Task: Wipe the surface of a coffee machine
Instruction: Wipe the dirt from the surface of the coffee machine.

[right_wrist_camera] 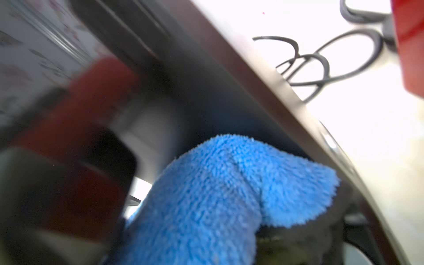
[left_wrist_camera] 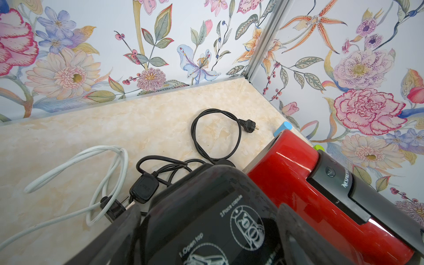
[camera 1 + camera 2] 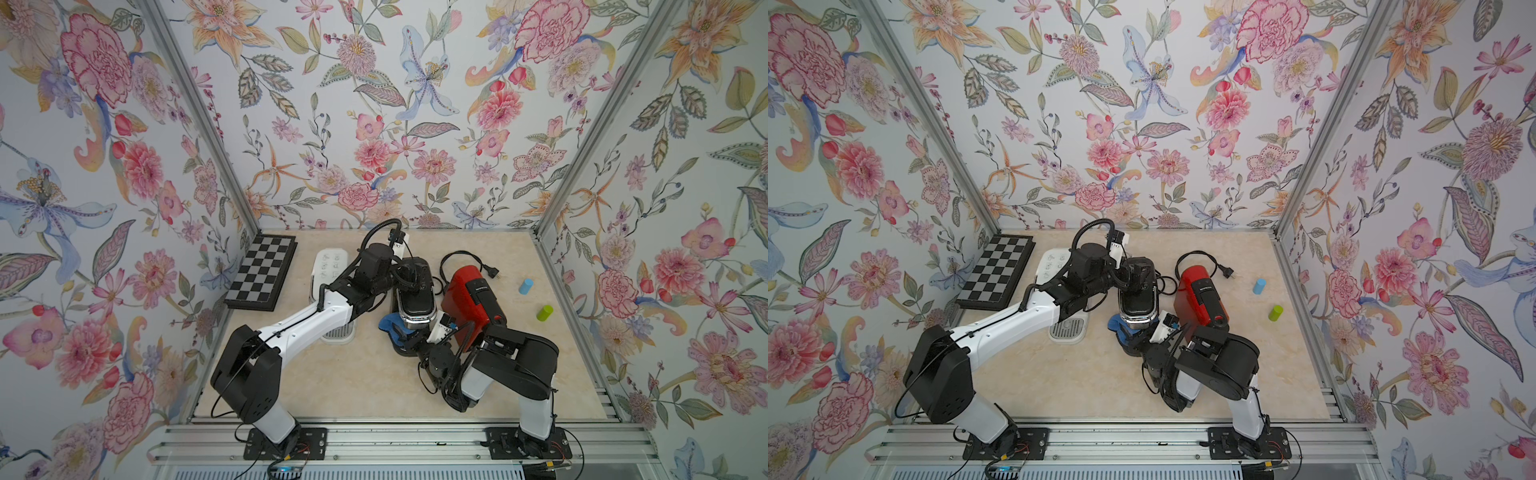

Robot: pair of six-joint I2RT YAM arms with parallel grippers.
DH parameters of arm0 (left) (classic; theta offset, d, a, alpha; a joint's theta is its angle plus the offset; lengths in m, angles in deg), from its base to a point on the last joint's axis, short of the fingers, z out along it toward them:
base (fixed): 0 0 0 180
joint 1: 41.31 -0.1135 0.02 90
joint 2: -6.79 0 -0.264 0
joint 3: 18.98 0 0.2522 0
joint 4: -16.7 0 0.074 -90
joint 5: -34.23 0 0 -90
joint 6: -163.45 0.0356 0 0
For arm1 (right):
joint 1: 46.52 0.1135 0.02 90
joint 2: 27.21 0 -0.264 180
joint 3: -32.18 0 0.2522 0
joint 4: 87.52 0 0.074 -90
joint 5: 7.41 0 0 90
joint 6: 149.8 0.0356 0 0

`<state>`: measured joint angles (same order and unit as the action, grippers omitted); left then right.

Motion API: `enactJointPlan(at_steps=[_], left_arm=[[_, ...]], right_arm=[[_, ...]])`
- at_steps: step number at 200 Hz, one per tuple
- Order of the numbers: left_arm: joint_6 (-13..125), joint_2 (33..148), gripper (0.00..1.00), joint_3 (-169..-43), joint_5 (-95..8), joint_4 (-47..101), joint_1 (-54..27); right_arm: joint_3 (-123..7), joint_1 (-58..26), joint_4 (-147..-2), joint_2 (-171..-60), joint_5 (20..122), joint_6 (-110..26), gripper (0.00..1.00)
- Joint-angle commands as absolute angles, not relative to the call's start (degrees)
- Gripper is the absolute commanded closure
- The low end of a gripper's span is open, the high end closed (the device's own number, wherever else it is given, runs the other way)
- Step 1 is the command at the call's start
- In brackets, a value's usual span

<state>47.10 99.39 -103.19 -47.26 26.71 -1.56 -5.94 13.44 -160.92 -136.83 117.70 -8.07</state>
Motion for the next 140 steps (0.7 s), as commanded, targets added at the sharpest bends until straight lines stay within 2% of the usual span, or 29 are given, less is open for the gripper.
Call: enactJointPlan(at_steps=[1, 99, 140], left_arm=[[48.22, 103.21, 0.07, -100.92, -45.24, 37.14, -0.53], [48.31, 102.98, 0.07, -100.77, -45.44, 37.14, -0.52], [48.36, 103.12, 0.07, -100.84, -45.49, 37.2, -0.52]], right_arm=[[-6.01, 12.45, -164.97, -132.96, 118.87, -9.36, 1.0], [-6.14, 11.64, -164.5, -143.34, 126.05, -2.88, 1.0], [-5.11, 12.38, -150.51, -141.56, 126.39, 6.4, 1.0]])
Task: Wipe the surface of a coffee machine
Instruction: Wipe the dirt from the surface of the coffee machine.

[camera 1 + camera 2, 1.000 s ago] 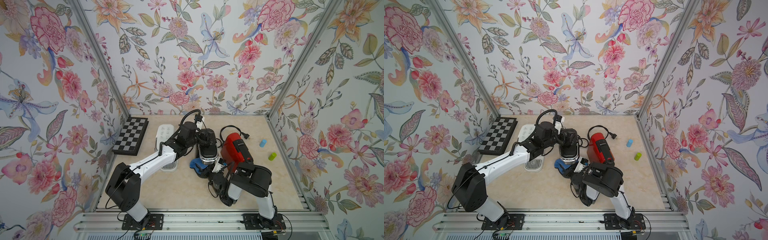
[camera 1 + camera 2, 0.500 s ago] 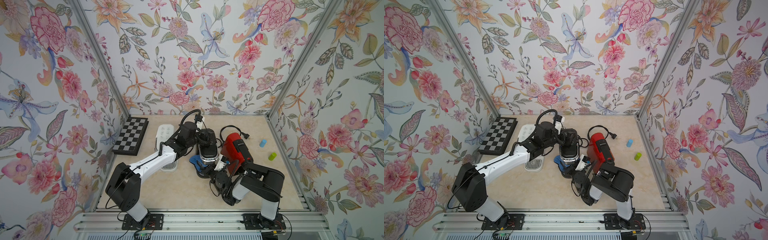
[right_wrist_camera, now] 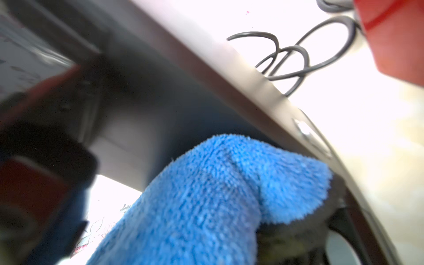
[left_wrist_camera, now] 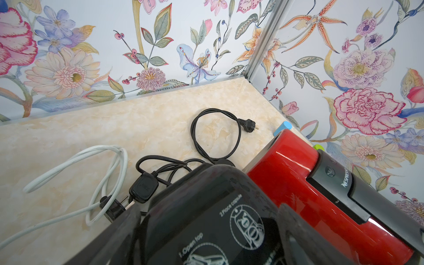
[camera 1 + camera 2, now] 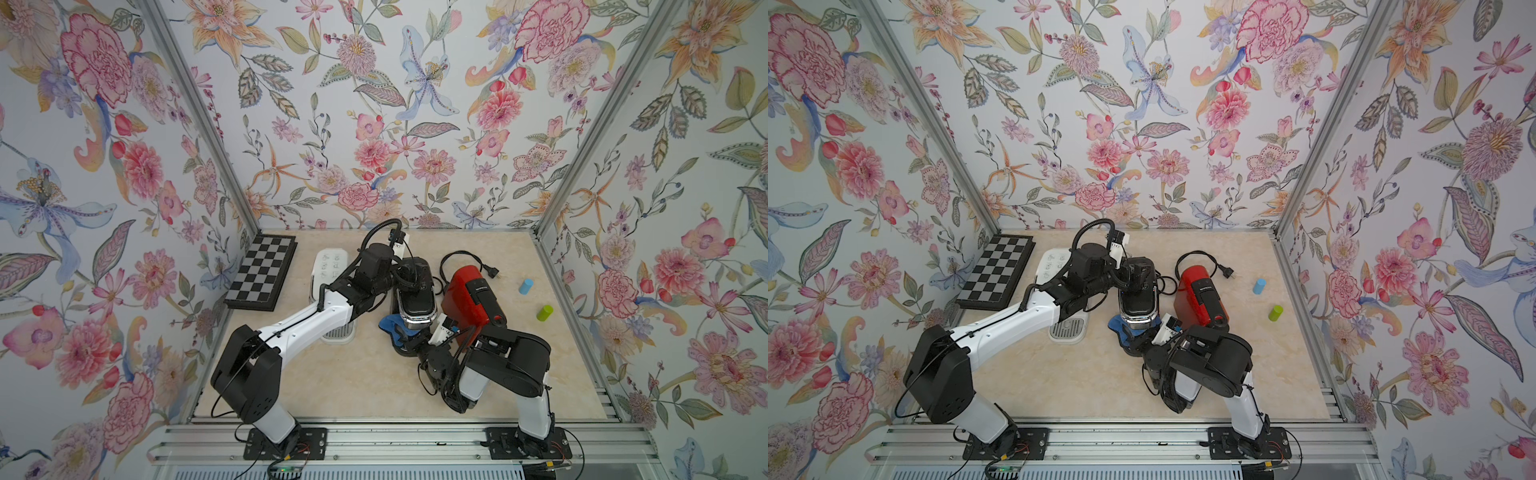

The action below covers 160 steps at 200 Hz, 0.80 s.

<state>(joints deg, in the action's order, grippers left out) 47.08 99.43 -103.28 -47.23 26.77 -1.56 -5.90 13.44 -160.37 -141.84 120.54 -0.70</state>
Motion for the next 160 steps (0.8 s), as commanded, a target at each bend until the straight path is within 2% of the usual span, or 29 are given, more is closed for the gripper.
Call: enactJointPlan(at_steps=[1, 15, 43, 122, 160], left_arm=[[48.38, 103.12, 0.07, -100.89, -45.49, 37.21, -0.52], [48.4, 103.12, 0.07, -100.93, -45.66, 37.22, -0.53], [48.4, 103.16, 0.07, -100.9, -45.4, 37.21, -0.6], [48.31, 103.29, 0.07, -100.84, -45.4, 37.11, -0.49], [48.4, 103.21, 0.07, -100.85, -45.48, 37.22, -0.51]], right_arm=[[-5.04, 12.42, -150.45, -141.56, 126.37, 6.44, 1.0], [-4.45, 13.61, -149.15, -141.47, 126.89, 7.4, 1.0], [-5.83, 15.06, -137.32, -140.65, 123.83, 15.8, 1.0], [-7.86, 21.05, -140.17, -141.22, 121.21, 16.52, 1.0], [-5.16, 22.89, -135.11, -138.61, 121.8, 20.17, 1.0]])
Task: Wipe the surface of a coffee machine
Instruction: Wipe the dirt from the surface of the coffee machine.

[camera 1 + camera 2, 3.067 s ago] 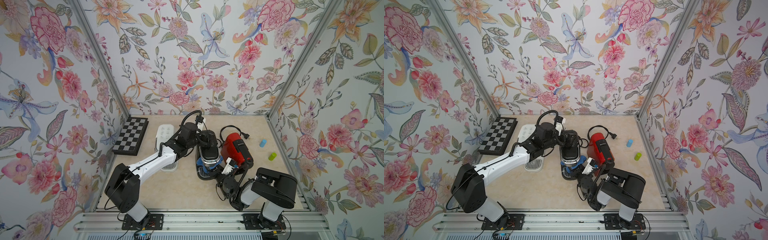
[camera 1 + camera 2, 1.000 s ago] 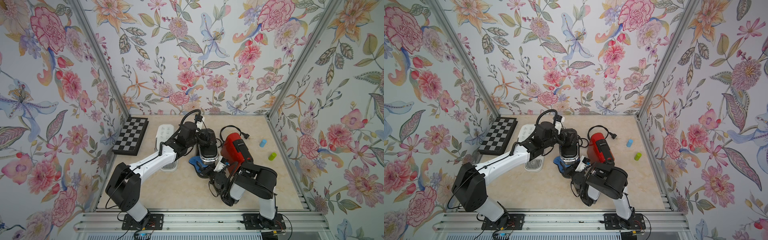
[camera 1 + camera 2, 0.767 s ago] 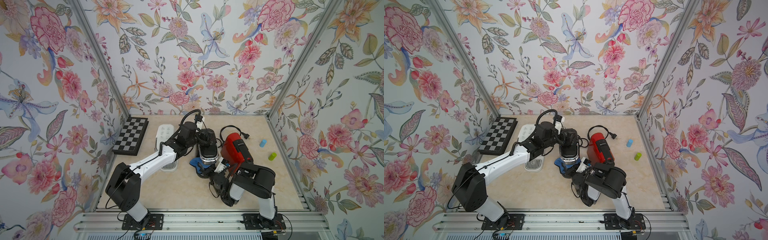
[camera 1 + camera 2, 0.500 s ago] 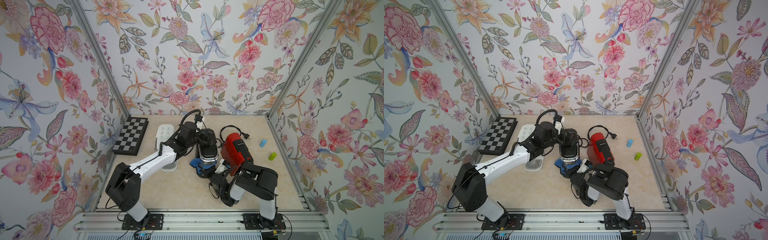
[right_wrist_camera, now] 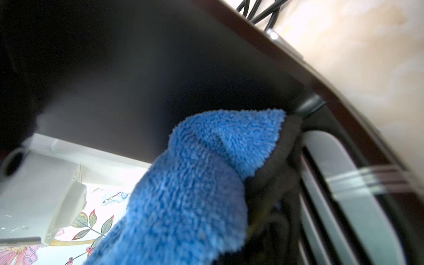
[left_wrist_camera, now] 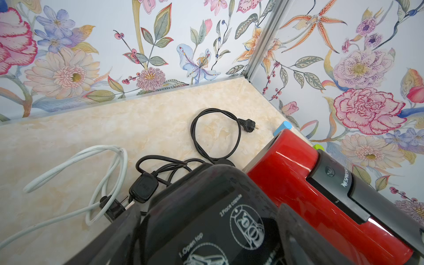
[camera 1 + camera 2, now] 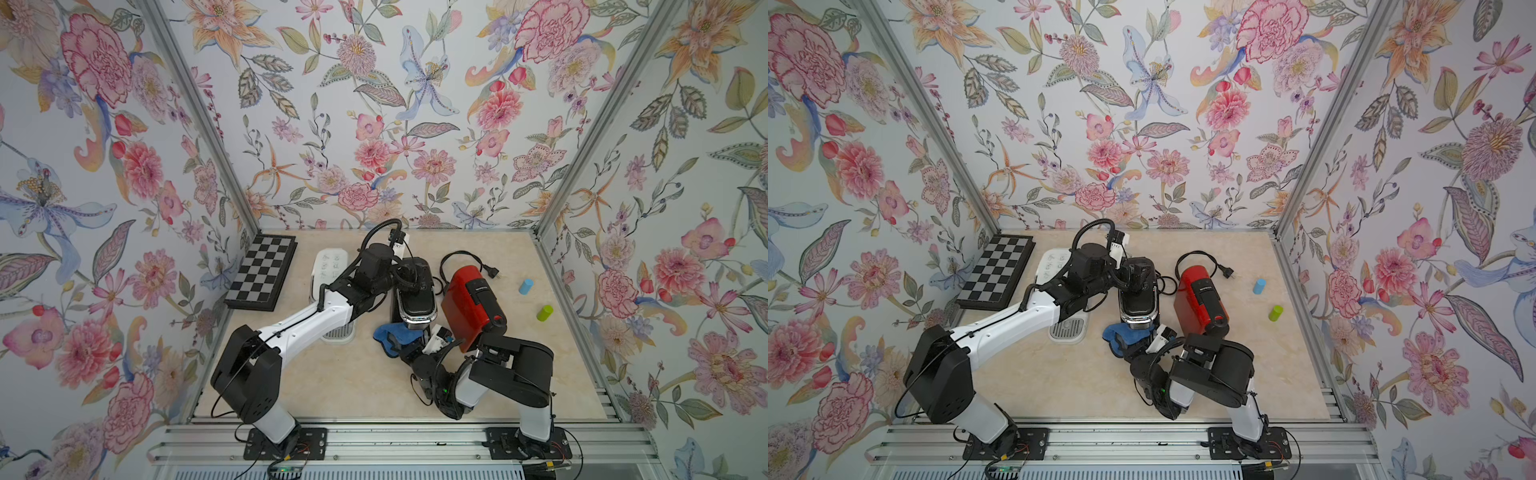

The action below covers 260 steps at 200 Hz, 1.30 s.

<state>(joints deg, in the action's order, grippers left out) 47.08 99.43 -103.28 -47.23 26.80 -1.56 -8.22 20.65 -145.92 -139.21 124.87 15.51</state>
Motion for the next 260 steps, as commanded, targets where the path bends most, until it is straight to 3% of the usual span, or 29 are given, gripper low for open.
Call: enactJointPlan(at_steps=[1, 70, 112, 168, 205, 260], left_arm=[[48.4, 103.21, 0.07, -100.81, -45.48, 37.22, -0.52], [48.48, 103.21, 0.07, -100.93, -45.63, 37.29, -0.53], [48.49, 103.01, 0.07, -100.94, -45.66, 37.36, -0.51], [48.49, 103.43, 0.07, -101.01, -45.4, 37.33, -0.53], [48.57, 103.36, 0.07, -100.93, -45.62, 37.33, -0.53], [48.57, 103.62, 0.07, -100.97, -45.63, 37.32, -0.54]], right_arm=[[-4.97, 22.9, -135.07, -138.5, 121.84, 20.35, 1.0], [1.13, 25.39, -108.19, -121.62, 128.33, 27.83, 1.0], [2.19, 16.21, -112.5, -120.15, 121.37, 17.09, 1.0], [-1.35, 10.26, -119.27, -120.81, 118.14, 3.11, 1.0], [-5.35, 9.28, -126.29, -126.74, 113.53, -1.79, 1.0], [-5.1, 13.8, -134.82, -134.43, 112.96, 4.37, 1.0]])
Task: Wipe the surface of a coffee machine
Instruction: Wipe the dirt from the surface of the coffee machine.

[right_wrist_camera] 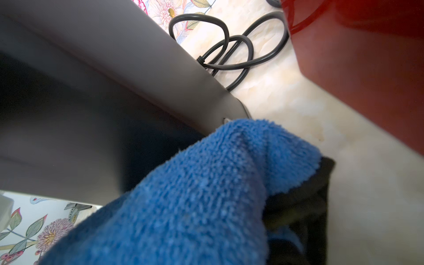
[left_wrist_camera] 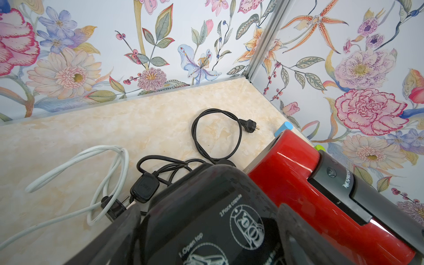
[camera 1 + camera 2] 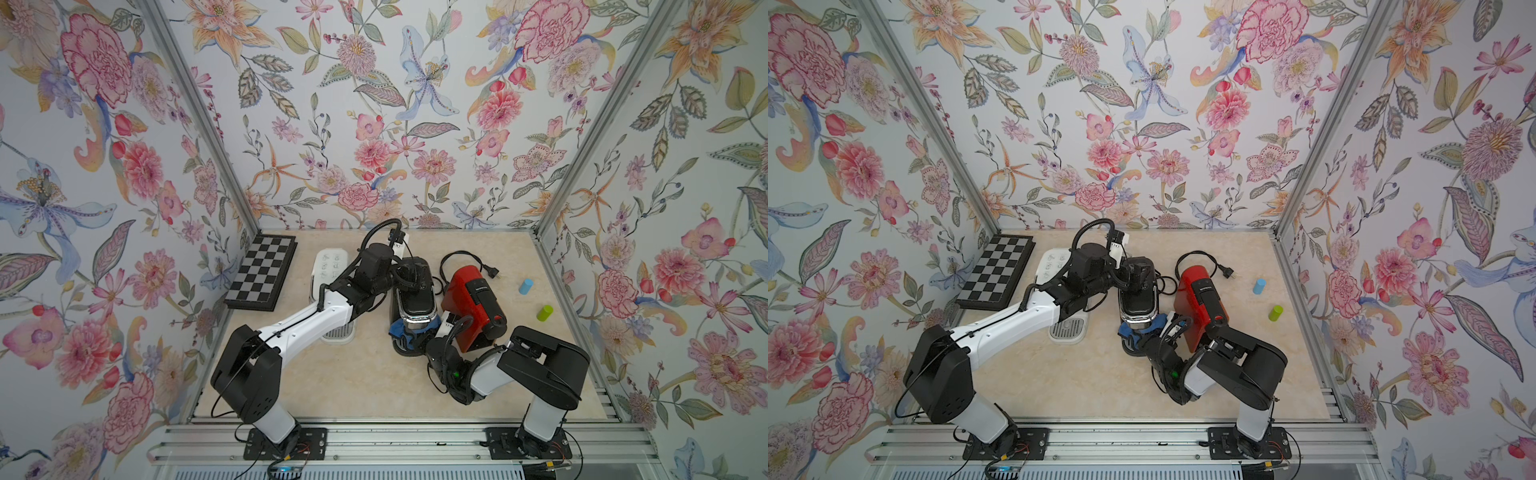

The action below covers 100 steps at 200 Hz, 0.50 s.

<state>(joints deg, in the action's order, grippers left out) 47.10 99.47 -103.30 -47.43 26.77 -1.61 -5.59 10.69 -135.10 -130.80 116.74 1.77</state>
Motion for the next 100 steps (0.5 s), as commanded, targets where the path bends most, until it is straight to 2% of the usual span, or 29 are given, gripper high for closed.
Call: enactJointPlan(at_steps=[1, 57, 100], left_arm=[[48.58, 103.63, 0.07, -100.96, -45.6, 37.36, -0.53], [48.48, 103.54, 0.07, -101.03, -45.56, 37.34, -0.53], [48.56, 103.56, 0.07, -101.01, -45.44, 37.31, -0.53]], right_arm=[[-5.07, 13.96, -134.83, -134.43, 113.02, 4.37, 1.0], [-6.26, 21.53, -134.33, -136.91, 114.87, 9.16, 1.0], [-2.31, 23.66, -121.09, -130.02, 119.39, 17.08, 1.0]])
